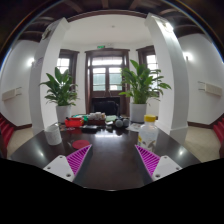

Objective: Pour water

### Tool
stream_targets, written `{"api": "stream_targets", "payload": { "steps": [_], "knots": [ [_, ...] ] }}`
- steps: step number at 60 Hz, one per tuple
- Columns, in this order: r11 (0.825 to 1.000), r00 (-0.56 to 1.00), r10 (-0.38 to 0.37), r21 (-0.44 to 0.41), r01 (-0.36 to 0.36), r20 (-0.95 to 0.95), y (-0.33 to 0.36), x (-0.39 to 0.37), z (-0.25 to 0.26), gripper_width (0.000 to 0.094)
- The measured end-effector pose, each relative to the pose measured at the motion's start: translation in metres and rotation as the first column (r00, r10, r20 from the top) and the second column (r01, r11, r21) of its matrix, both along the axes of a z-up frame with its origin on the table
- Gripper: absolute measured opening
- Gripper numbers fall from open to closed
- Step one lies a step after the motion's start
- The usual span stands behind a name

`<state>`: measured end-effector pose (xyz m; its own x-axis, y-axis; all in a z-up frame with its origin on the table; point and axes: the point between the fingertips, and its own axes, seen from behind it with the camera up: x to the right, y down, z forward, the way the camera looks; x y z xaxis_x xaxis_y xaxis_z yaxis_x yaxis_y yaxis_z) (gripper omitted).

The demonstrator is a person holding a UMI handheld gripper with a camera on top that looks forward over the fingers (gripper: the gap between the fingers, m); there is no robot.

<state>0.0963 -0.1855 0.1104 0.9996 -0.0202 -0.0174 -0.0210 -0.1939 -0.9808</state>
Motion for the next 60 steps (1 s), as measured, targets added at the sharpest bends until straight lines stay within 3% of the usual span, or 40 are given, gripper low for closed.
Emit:
{"api": "stream_targets", "payload": {
  "steps": [18,36,42,45,54,60],
  "knots": [
    [0.993,0.991,-0.121,-0.001,0.121,0.052,0.030,0.105,-0.020,0.0841],
    [0.993,0.991,-0.121,0.020,0.120,0.053,0.105,0.139,-0.023,0.0815],
    [0.994,0.993,-0.105,0.032,0.103,0.059,0.126,0.139,-0.024,0.0738],
    [0.995,0.994,-0.094,0.035,0.092,0.058,0.134,0.137,-0.026,0.0601],
    [0.995,0.993,-0.101,0.022,0.100,0.053,0.139,0.140,-0.027,0.0427],
    [0.993,0.991,-0.115,0.013,0.114,0.074,0.142,0.139,-0.027,0.0386]
  ]
}}
